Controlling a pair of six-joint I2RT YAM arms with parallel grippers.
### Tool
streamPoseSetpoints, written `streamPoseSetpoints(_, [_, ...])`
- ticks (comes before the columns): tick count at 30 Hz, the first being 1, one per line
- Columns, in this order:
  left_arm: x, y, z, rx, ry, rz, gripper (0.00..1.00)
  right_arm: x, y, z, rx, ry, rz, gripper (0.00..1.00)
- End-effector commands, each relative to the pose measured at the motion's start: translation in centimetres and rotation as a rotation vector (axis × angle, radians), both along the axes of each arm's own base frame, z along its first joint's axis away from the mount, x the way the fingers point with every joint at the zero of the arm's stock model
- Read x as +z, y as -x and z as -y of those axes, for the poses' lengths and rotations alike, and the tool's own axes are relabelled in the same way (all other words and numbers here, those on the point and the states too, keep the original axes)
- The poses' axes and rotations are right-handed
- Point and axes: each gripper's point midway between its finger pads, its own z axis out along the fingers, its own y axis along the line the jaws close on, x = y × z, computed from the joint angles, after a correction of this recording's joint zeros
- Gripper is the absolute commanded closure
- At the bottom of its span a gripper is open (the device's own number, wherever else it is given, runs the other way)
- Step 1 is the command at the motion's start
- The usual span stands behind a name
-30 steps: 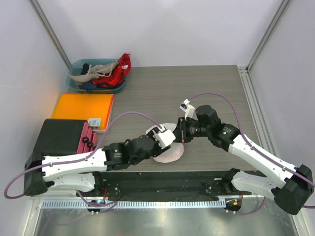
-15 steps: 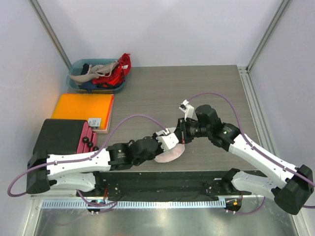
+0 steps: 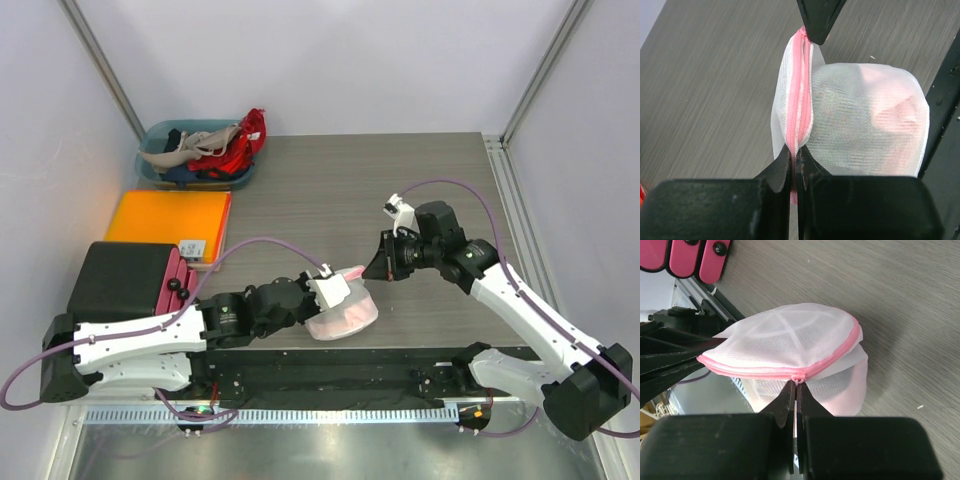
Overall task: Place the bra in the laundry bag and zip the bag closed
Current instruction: Unzip the zipper on the laundry bag.
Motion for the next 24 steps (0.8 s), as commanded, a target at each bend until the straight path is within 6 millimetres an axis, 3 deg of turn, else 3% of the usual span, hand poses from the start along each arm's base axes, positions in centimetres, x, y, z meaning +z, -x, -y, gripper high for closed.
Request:
streamPoseSetpoints(1, [1.1,0.1,0.3,-0.014,0.039,0.009,1.0,2.1,0.5,-1.2,0.082,-0.085,0.024,0.99])
streamPoseSetpoints(3, [1.6,-0.2,0.7,0.003,0.074,0.009,0.95,2.2,0.9,-1.2,0.082,-0.092,0.027,0.99])
streamPoseSetpoints(4, [2.2,-0.5,1.0,0.019,0.111,0.017,0.86,2.6,1.0,-1.1,0.077,-0.095,0.038,0.99])
streamPoseSetpoints(5, [2.5,-0.5,1.2,0.02,0.125,0.018,0.66,2.8,1.0,-1.0,0.076,-0.099,0.042,0.99])
streamPoseSetpoints(8, [3.9,-0.5,1.4,0.019,0.172,0.02,0.41,3.4,1.4,-1.0,0.08,-0.11,0.039,0.99])
streamPoseSetpoints(10, [5.3,0.1,1.3,-0.011,0.216,0.011,0.3,3.5,2.0,-1.2,0.097,-0.129,0.017,0.99])
streamPoseSetpoints(11, [6.1,0.4,1.5,-0.029,0.24,0.008,0.15,3.4,2.3,-1.3,0.103,-0.135,0.007,0.99])
streamPoseSetpoints(12, [6.6,0.6,1.6,-0.037,0.257,0.001,0.11,3.5,2.5,-1.4,0.102,-0.146,-0.012,0.98])
streamPoseSetpoints(16, [6.7,0.5,2.3,-0.054,0.238,0.007,0.07,4.0,3.4,-2.1,0.126,-0.199,-0.033,0.91])
streamPoseSetpoints(21, [2.1,-1.1,3.8,-0.02,0.081,-0.002,0.12,4.5,4.5,-2.8,0.161,-0.219,-0.05,0.9])
streamPoseSetpoints(24, [1.0,-1.3,4.6,-0.037,0.06,-0.028,0.38,4.7,5.1,-3.0,0.168,-0.233,-0.069,0.88])
